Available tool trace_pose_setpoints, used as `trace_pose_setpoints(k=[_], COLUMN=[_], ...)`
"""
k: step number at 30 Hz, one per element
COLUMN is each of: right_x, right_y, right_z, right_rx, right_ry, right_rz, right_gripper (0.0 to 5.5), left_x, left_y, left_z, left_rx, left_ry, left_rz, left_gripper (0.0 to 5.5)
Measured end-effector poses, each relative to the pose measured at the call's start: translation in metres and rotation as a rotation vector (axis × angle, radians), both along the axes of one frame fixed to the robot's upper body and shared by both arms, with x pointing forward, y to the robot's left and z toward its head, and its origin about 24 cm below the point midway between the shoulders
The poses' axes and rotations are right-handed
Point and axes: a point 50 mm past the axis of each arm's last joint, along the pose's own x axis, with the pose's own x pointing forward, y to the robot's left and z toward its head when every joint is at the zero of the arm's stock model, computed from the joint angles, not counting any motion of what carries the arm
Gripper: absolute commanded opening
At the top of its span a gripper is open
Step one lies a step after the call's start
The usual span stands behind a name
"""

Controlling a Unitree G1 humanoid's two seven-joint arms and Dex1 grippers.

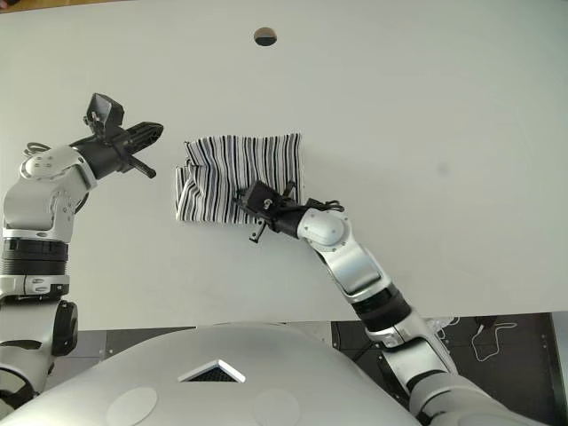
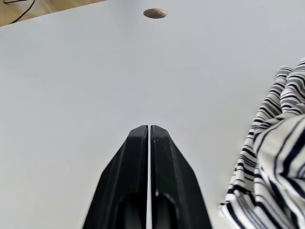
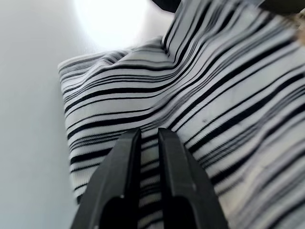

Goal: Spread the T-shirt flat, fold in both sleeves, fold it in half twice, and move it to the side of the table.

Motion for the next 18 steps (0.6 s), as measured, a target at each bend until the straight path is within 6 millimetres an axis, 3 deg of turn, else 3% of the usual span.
trace_pose_setpoints(k=[3,7,11,13,18], right_x=[0.007,0.011,0.026,0.043,0.064], right_y=[0.013,0.013,-0.005,-0.038,-0.157], right_z=[-0.002,-0.005,-0.009,-0.009,-0.007], right_rx=[0.0,0.0,-0.01,0.005,0.048], right_ry=[-0.013,-0.009,0.012,0.034,0.047], right_rz=[0.003,-0.011,-0.145,-0.333,-0.921], right_gripper=[0.12,0.12,0.12,0.12,0.12], left_x=[0.0,-0.001,-0.002,-0.002,-0.002], left_y=[-0.002,-0.003,-0.004,-0.005,-0.005], left_z=[0.001,0.001,0.0,-0.001,0.0], left_rx=[-0.003,-0.006,-0.009,-0.011,-0.01], left_ry=[-0.008,-0.01,-0.006,-0.006,-0.011], left_rz=[-0.006,-0.01,-0.009,-0.009,-0.005], left_gripper=[0.1,0.1,0.1,0.1,0.1])
